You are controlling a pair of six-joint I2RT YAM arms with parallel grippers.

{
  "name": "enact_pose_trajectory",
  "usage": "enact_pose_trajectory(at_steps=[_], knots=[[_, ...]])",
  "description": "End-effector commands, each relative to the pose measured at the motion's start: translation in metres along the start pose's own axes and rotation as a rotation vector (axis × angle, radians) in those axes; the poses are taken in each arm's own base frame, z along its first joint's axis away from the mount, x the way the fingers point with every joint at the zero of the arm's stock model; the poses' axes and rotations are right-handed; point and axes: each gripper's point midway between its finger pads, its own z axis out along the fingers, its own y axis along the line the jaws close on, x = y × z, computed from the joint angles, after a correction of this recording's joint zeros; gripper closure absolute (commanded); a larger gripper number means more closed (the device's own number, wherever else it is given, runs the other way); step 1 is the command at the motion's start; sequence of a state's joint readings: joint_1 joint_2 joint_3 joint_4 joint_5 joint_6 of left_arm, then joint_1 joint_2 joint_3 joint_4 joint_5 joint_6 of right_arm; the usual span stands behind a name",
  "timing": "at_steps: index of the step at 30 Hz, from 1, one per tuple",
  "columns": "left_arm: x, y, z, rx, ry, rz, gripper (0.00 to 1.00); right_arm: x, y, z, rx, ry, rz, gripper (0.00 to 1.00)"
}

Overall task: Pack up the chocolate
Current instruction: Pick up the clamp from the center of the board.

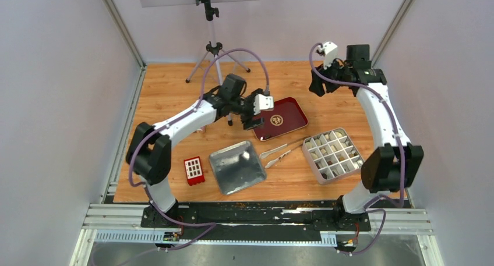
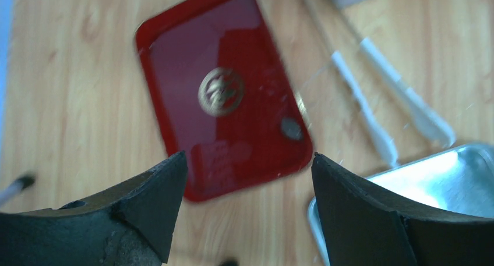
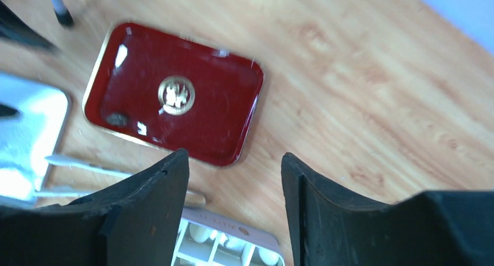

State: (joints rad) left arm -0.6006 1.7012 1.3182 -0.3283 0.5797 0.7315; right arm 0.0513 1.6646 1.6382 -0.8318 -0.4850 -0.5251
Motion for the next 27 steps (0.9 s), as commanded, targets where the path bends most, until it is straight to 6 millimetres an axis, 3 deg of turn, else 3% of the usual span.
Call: enact_pose_trajectory(at_steps=[1, 3, 7, 11, 15, 17, 21, 27], knots=[[-0.03, -0.047, 0.033, 0.296, -0.039, -0.132, 0.18, -0.053, -0.008, -0.031, 0.029, -0.286, 0.125, 0.38], [-0.02, -0.067, 0.047, 0.375, 0.021, -0.176, 0.21, -0.039, -0.005, -0.03, -0.035, -0.26, 0.203, 0.37], [-0.007, -0.088, 0.075, 0.325, 0.108, -0.223, 0.22, -0.014, 0.007, -0.029, -0.161, -0.228, 0.274, 0.37], [0.004, -0.101, 0.1, 0.237, 0.178, -0.332, 0.31, -0.005, 0.006, -0.034, -0.122, -0.235, 0.227, 0.38], [0.019, -0.119, 0.12, 0.208, 0.254, -0.317, 0.35, -0.003, 0.011, -0.042, -0.124, -0.223, 0.242, 0.39], [0.026, -0.124, 0.129, 0.194, 0.288, -0.323, 0.46, 0.0, 0.016, -0.047, -0.124, -0.213, 0.211, 0.39], [0.031, -0.121, 0.139, 0.176, 0.309, -0.33, 0.52, 0.01, 0.019, -0.052, -0.11, -0.192, 0.151, 0.39], [0.039, -0.125, 0.134, 0.217, 0.355, -0.283, 0.55, 0.016, 0.022, -0.047, -0.132, -0.186, 0.173, 0.39]])
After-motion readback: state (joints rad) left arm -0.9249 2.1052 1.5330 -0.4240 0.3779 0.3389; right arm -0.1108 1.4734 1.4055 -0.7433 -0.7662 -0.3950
